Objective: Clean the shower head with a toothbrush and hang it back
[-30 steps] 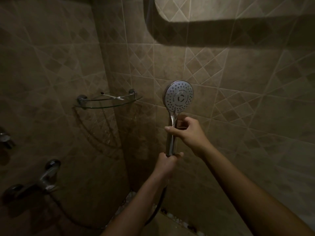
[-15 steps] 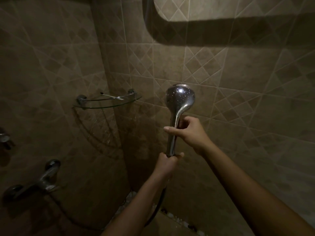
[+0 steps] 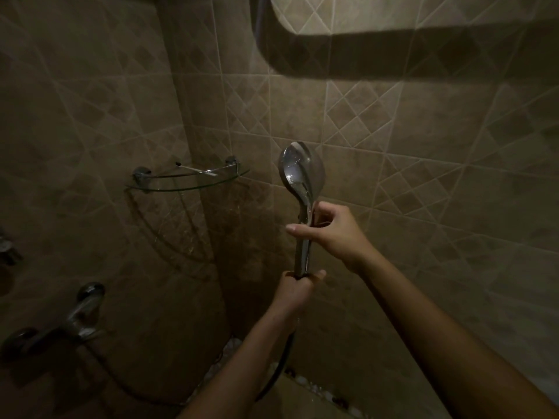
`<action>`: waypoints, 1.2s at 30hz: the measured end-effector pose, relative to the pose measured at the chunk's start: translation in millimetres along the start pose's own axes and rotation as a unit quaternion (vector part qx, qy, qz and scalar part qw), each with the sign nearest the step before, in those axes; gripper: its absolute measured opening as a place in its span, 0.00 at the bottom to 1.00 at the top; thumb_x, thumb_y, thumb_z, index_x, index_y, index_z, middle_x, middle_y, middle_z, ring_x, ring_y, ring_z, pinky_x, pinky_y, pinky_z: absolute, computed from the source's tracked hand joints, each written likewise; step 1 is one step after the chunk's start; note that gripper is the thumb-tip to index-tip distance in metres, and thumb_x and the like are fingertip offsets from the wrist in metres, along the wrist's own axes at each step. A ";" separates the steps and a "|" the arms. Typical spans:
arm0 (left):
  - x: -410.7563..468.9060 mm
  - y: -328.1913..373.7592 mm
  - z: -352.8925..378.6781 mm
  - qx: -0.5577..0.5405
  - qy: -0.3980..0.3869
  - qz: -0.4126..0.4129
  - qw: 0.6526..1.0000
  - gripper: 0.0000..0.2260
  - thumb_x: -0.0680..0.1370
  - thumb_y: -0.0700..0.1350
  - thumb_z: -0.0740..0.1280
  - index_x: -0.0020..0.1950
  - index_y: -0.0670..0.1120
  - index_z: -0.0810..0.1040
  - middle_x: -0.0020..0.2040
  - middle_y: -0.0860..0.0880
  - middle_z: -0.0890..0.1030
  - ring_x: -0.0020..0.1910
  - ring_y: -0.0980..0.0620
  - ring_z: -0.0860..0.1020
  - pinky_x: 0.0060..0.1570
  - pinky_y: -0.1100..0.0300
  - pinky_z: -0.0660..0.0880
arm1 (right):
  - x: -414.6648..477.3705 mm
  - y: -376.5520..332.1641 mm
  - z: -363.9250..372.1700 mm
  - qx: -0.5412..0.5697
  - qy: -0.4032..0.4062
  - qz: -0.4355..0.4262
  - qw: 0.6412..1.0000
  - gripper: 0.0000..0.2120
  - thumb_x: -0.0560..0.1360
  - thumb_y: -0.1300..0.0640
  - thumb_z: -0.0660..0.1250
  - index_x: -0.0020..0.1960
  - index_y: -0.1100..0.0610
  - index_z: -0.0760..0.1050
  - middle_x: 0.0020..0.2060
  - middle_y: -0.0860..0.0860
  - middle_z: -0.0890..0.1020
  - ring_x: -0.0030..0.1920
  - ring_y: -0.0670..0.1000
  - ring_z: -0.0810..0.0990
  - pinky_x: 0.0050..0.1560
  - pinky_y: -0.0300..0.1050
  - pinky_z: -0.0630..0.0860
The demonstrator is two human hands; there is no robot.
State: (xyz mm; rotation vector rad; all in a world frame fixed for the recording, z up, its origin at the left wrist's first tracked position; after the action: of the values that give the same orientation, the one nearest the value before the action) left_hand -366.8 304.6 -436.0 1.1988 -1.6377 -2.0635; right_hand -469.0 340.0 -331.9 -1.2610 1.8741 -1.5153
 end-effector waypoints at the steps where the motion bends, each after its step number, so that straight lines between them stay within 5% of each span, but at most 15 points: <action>1: 0.5 -0.3 -0.4 0.003 0.005 -0.004 1.000 0.34 0.77 0.52 0.71 0.78 0.44 0.58 0.57 0.49 0.76 0.53 0.51 0.77 0.47 0.56 0.74 | 0.0 0.0 -1.0 -0.002 0.002 -0.006 1.000 0.19 0.69 0.51 0.79 0.49 0.62 0.78 0.47 0.62 0.82 0.48 0.60 0.83 0.50 0.57 0.83; 4: 3.0 -1.5 -2.6 0.012 0.018 -0.005 1.000 0.39 0.75 0.53 0.72 0.79 0.45 0.56 0.70 0.42 0.73 0.66 0.42 0.75 0.62 0.46 0.75 | -0.3 -0.3 -4.1 0.045 -0.011 0.004 0.999 0.10 0.74 0.64 0.73 0.55 0.60 0.78 0.49 0.58 0.84 0.50 0.53 0.85 0.52 0.51 0.83; 8: 5.9 -4.2 -5.3 0.037 0.031 -0.004 0.999 0.31 0.77 0.49 0.70 0.75 0.42 0.61 0.58 0.44 0.78 0.54 0.45 0.80 0.56 0.48 0.78 | -2.7 -3.0 1.9 0.082 -0.060 0.004 0.995 0.15 0.76 0.72 0.65 0.56 0.56 0.79 0.52 0.54 0.85 0.55 0.50 0.85 0.55 0.45 0.82; 14: 5.1 0.0 -7.0 0.025 0.039 -0.013 0.999 0.35 0.76 0.51 0.72 0.77 0.43 0.59 0.66 0.42 0.76 0.60 0.43 0.78 0.58 0.47 0.78 | -3.1 -4.4 2.3 0.090 -0.029 -0.023 0.995 0.09 0.74 0.61 0.74 0.54 0.57 0.80 0.47 0.52 0.84 0.51 0.49 0.84 0.51 0.42 0.82; 18: 2.6 -0.8 -7.8 0.035 0.045 -0.021 0.998 0.12 0.80 0.41 0.63 0.61 0.39 0.74 0.52 0.43 0.81 0.44 0.49 0.79 0.39 0.56 0.76 | -1.0 -1.6 2.2 0.092 -0.013 -0.007 0.996 0.12 0.75 0.65 0.71 0.57 0.65 0.78 0.48 0.59 0.83 0.53 0.55 0.84 0.50 0.43 0.83; 21: 4.3 -7.5 -8.3 0.026 0.034 -0.052 0.998 0.08 0.80 0.41 0.61 0.49 0.42 0.80 0.48 0.43 0.84 0.47 0.47 0.82 0.48 0.54 0.79 | 0.5 2.9 4.4 0.109 -0.032 0.009 0.994 0.12 0.76 0.67 0.68 0.59 0.68 0.77 0.55 0.70 0.80 0.58 0.64 0.82 0.58 0.52 0.81; 27: 4.4 -6.9 -9.2 0.016 0.023 -0.040 0.999 0.08 0.79 0.40 0.62 0.51 0.41 0.80 0.49 0.43 0.84 0.49 0.45 0.83 0.51 0.51 0.81 | -0.1 3.8 2.2 0.007 0.008 0.006 1.000 0.17 0.71 0.55 0.77 0.53 0.63 0.79 0.47 0.63 0.83 0.48 0.58 0.84 0.53 0.58 0.83; 29: 1.0 -5.1 -8.2 0.005 0.009 -0.029 1.000 0.06 0.80 0.41 0.63 0.52 0.42 0.78 0.49 0.45 0.83 0.45 0.49 0.81 0.44 0.54 0.79 | 0.3 4.5 -0.4 0.014 0.020 0.011 1.000 0.14 0.71 0.59 0.77 0.53 0.61 0.79 0.48 0.58 0.84 0.50 0.54 0.85 0.53 0.56 0.83; 32: -1.0 1.3 -8.1 0.003 0.007 0.023 1.000 0.02 0.80 0.42 0.65 0.51 0.47 0.74 0.47 0.45 0.82 0.44 0.49 0.80 0.51 0.48 0.80 | -4.9 -2.7 4.0 0.096 -0.017 0.022 0.995 0.11 0.75 0.66 0.71 0.57 0.61 0.77 0.53 0.58 0.84 0.54 0.52 0.85 0.55 0.48 0.83; 36: -3.1 1.8 -9.3 0.002 0.004 0.034 0.999 0.02 0.80 0.43 0.65 0.47 0.49 0.75 0.43 0.46 0.80 0.46 0.44 0.78 0.53 0.44 0.78 | -5.1 -2.9 9.2 0.085 -0.023 0.015 0.996 0.12 0.77 0.57 0.70 0.56 0.65 0.78 0.52 0.61 0.84 0.54 0.56 0.85 0.58 0.52 0.82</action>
State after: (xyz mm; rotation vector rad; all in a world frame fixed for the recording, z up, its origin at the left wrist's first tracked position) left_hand -358.6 299.5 -433.2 1.1342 -1.6554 -2.0131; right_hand -458.1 339.3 -333.2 -1.1756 1.6873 -1.5800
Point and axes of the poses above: each hand's wrist, its own x-axis towards the middle knuckle, its own z-axis out of the palm, y = z × x, the point moved 5 cm from there along x, towards the middle knuckle
